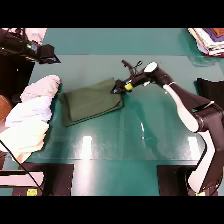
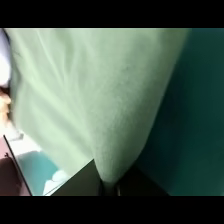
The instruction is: Fold the shirts.
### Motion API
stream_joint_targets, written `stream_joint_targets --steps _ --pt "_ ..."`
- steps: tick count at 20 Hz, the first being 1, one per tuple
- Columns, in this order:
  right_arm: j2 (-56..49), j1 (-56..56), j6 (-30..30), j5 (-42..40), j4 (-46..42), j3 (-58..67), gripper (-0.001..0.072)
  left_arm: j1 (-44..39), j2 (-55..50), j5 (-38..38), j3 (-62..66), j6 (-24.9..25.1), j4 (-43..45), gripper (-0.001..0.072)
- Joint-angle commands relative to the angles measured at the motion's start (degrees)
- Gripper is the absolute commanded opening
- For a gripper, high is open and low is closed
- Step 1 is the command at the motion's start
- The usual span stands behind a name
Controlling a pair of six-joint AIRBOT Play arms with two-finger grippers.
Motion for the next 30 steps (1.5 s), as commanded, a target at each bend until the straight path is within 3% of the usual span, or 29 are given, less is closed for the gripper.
stream_joint_targets --steps 1,7,15,20,23,28,30 --pt "5.0 -6.5 1.6 1.3 -1.8 2.5 0.0015 -5.3 0.1 -0.5 0.0 0.9 0.0 0.0025" --pt "20.4 -31.1 3.9 4.3 -18.3 2.5 0.0015 -13.9 0.1 3.5 0.0 0.9 0.0 0.0026" --pt "22.9 -60.4 3.9 1.9 -18.7 2.5 0.0015 -20.3 0.1 9.7 0.0 0.8 0.0 0.0026" --pt "21.4 -64.5 3.9 -2.1 -18.6 2.5 0.0015 -20.9 0.1 11.3 0.0 0.4 -0.1 0.0026" --pt "21.6 -64.5 3.9 -5.1 -13.9 5.5 0.0015 -20.8 0.1 11.3 0.0 0.5 -0.1 0.0026" --pt "21.8 -64.5 3.9 -1.5 -12.8 15.6 0.0015 -20.9 0.1 11.3 0.0 0.5 -0.1 0.0026" --pt "24.2 -64.5 3.8 -0.9 -13.4 13.3 0.0015 -20.9 0.1 11.3 0.0 0.5 -0.1 0.0026"
